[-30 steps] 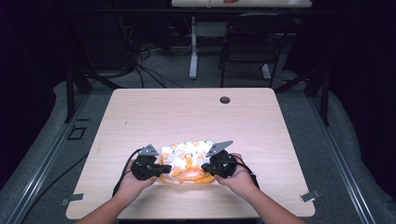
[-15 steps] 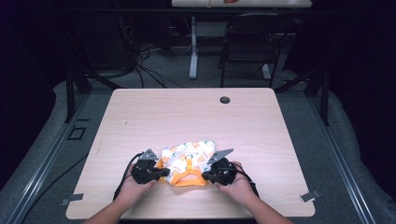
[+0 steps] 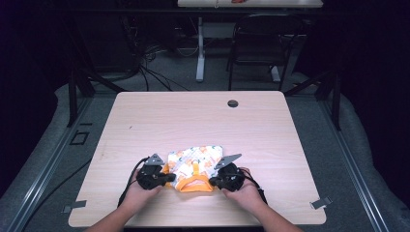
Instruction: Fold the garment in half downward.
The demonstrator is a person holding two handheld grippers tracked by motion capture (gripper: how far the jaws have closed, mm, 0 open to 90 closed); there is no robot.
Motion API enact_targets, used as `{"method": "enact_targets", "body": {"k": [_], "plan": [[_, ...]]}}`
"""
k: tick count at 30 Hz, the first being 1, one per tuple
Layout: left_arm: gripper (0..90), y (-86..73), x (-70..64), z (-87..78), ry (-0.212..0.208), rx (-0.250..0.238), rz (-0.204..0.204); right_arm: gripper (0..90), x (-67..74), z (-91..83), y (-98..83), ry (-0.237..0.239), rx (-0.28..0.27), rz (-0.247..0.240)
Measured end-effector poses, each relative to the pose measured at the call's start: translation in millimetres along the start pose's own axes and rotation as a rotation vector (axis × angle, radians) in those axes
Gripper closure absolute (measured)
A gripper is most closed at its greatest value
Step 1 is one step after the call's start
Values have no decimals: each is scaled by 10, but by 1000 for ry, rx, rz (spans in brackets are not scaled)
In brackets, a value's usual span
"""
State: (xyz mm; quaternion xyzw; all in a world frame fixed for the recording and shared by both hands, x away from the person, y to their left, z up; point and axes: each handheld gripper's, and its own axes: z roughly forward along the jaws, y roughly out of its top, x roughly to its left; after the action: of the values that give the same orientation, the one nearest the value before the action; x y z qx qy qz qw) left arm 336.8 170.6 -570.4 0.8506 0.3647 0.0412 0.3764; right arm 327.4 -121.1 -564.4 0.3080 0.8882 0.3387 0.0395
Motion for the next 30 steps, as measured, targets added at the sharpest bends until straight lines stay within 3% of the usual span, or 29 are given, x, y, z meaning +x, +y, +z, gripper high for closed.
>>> {"method": "enact_targets", "body": {"k": [5,8,23,30], "plan": [[900,53,41,30,20,0,-9,878,-24,26,45,-15,0,6],[900,93,65,42,40,11,11,879,-43,37,60,-13,-2,12],[900,208,243,127,57,-21,-67,879,-156,111,194,-53,-2,39],[900,291,291,161,83,-5,-52,879,-220,142,243,-64,-6,57]]}}
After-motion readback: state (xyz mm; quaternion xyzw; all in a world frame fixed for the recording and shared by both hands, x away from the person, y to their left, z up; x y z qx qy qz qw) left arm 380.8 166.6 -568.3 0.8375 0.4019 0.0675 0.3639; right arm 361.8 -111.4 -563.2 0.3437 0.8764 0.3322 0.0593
